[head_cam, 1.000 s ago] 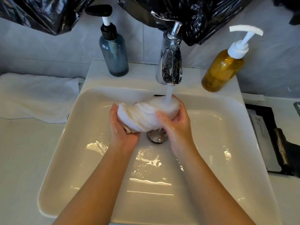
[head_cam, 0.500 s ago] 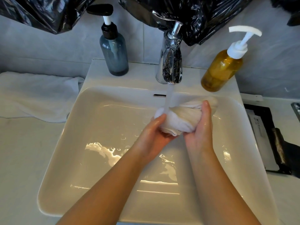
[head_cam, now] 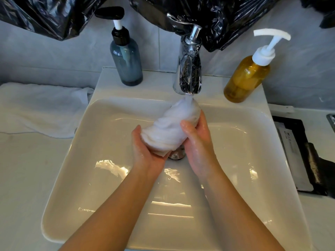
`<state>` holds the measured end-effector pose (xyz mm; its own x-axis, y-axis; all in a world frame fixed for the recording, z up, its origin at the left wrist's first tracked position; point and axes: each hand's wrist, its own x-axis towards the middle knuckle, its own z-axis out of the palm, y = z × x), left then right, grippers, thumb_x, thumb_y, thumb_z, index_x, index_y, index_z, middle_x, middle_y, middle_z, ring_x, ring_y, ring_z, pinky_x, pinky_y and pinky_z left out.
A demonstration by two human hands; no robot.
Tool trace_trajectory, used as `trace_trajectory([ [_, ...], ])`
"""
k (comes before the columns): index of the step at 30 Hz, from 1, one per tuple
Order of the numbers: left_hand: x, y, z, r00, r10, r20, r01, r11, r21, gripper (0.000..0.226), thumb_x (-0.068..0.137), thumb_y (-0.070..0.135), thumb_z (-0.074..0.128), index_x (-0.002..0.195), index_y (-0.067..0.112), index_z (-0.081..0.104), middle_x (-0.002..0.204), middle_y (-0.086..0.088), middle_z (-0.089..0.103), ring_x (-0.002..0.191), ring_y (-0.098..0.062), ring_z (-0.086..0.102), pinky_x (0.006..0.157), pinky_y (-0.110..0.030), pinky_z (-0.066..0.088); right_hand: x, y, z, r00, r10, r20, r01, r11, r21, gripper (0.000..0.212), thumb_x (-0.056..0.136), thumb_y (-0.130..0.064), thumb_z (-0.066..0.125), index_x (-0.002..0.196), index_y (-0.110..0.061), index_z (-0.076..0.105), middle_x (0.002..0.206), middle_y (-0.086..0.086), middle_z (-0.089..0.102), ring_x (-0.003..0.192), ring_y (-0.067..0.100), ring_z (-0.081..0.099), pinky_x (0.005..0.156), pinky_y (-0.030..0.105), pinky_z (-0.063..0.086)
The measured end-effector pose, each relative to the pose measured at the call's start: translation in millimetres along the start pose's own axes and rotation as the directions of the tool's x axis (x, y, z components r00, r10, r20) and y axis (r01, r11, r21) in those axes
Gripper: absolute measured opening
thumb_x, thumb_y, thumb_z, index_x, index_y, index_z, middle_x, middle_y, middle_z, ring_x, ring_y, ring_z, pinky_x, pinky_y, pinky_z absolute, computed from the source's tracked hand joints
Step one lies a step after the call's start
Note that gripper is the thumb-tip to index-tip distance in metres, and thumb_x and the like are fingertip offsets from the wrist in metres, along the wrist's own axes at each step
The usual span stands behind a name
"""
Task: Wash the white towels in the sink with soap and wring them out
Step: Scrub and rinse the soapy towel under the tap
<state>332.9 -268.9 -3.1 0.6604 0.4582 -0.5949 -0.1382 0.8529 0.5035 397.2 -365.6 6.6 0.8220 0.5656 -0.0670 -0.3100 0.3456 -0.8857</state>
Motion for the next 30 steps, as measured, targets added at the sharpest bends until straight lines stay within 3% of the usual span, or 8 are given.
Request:
trace_trajectory([
  [5, -0.1, -1.4, -2.3, 1.0, 0.0, 0.009, 0.0, 0.999, -0.041, 0.041, 0.091, 0.038, 0.043, 0.072, 0.016, 0.073, 0.089, -0.006, 0.072, 0.084, -0.025, 0.07, 0.08, -0.034, 0.051, -1.9, 1.0, -5.3, 1.0, 0.003, -0.021, -0.004, 0.999, -0.053, 0.06, 0.075, -0.03, 0.073, 0.131, -0.017, 0.055, 0.123, 0.004, 0.068, 0.118, 0.02, 0.063, 0.094, 0.03, 0.051],
  [8, 0.3, -1.3, -3.5, 0.999, -0.008, 0.042, 0.011, 0.997, -0.073, 0.019, 0.081, 0.03, 0.045, 0.075, 0.018, 0.059, 0.089, -0.005, 0.059, 0.094, -0.024, 0.06, 0.082, -0.034, 0.045, -1.5, 1.4, -8.0, 1.0, -0.011, -0.022, 0.01, 0.997, -0.076, 0.056, 0.071, -0.039, 0.084, 0.121, -0.025, 0.062, 0.119, 0.002, 0.07, 0.117, 0.022, 0.064, 0.095, 0.033, 0.052],
  [10, -0.5, -0.7, -2.6, 0.999, -0.007, 0.048, 0.01, 0.998, -0.063, 0.023, 0.081, 0.028, 0.041, 0.07, 0.017, 0.058, 0.078, -0.003, 0.06, 0.083, -0.022, 0.063, 0.076, -0.03, 0.046, -1.4, -0.1, -7.7, 0.999, -0.013, -0.032, 0.01, 0.995, -0.099, 0.062, 0.064, -0.049, 0.086, 0.117, -0.027, 0.062, 0.117, 0.002, 0.07, 0.114, 0.022, 0.065, 0.092, 0.034, 0.053],
  [14, -6.1, 0.8, 3.0, 1.0, -0.004, -0.004, 0.004, 0.999, -0.046, 0.023, 0.082, 0.027, 0.038, 0.062, 0.021, 0.047, 0.064, 0.005, 0.047, 0.065, -0.014, 0.054, 0.061, -0.022, 0.041, -1.2, 1.3, -7.0, 0.997, -0.015, -0.071, 0.007, 0.994, -0.107, 0.063, 0.061, -0.038, 0.083, 0.116, -0.02, 0.058, 0.109, 0.003, 0.07, 0.103, 0.017, 0.068, 0.083, 0.029, 0.054],
  [18, -7.1, 1.2, 1.8, 0.989, 0.066, -0.13, -0.061, 0.997, 0.044, 0.024, 0.08, 0.023, 0.038, 0.062, 0.025, 0.023, 0.063, 0.008, 0.019, 0.057, -0.012, 0.026, 0.049, -0.021, 0.023, 1.3, 1.8, -1.7, 0.984, 0.023, -0.176, -0.043, 0.992, -0.115, 0.074, 0.061, -0.044, 0.078, 0.118, -0.002, 0.058, 0.114, 0.022, 0.067, 0.105, 0.027, 0.067, 0.092, 0.044, 0.054],
  [23, -9.6, 5.2, 6.7, 0.958, 0.261, -0.116, -0.255, 0.965, 0.058, 0.052, 0.092, 0.022, 0.031, 0.045, 0.023, 0.052, 0.05, 0.009, 0.047, 0.049, -0.008, 0.051, 0.045, -0.015, 0.039, 1.7, 8.4, 1.9, 0.943, 0.19, -0.273, -0.163, 0.98, 0.117, 0.061, 0.076, -0.041, 0.071, 0.123, -0.003, 0.063, 0.113, 0.013, 0.072, 0.107, 0.024, 0.069, 0.087, 0.037, 0.057],
  [27, -6.1, 11.5, 1.0, 0.908, 0.419, -0.011, -0.407, 0.888, 0.214, 0.034, 0.085, 0.021, 0.034, 0.074, 0.013, 0.065, 0.075, -0.003, 0.07, 0.078, -0.019, 0.067, 0.067, -0.027, 0.05, 0.6, 8.3, 5.9, 0.881, 0.404, -0.246, -0.313, 0.888, 0.336, 0.06, 0.084, -0.052, 0.067, 0.129, -0.013, 0.063, 0.116, 0.012, 0.072, 0.107, 0.028, 0.07, 0.082, 0.041, 0.059],
  [30, -6.9, 10.1, -1.7, 0.819, 0.544, 0.186, -0.573, 0.747, 0.337, 0.024, 0.07, 0.024, 0.043, 0.073, 0.014, 0.065, 0.085, -0.011, 0.071, 0.087, -0.027, 0.066, 0.074, -0.035, 0.051, 1.5, 9.5, 1.7, 0.846, 0.502, -0.182, -0.376, 0.802, 0.464, 0.059, 0.09, -0.058, 0.055, 0.129, -0.013, 0.064, 0.119, 0.015, 0.071, 0.11, 0.034, 0.068, 0.087, 0.046, 0.056],
])
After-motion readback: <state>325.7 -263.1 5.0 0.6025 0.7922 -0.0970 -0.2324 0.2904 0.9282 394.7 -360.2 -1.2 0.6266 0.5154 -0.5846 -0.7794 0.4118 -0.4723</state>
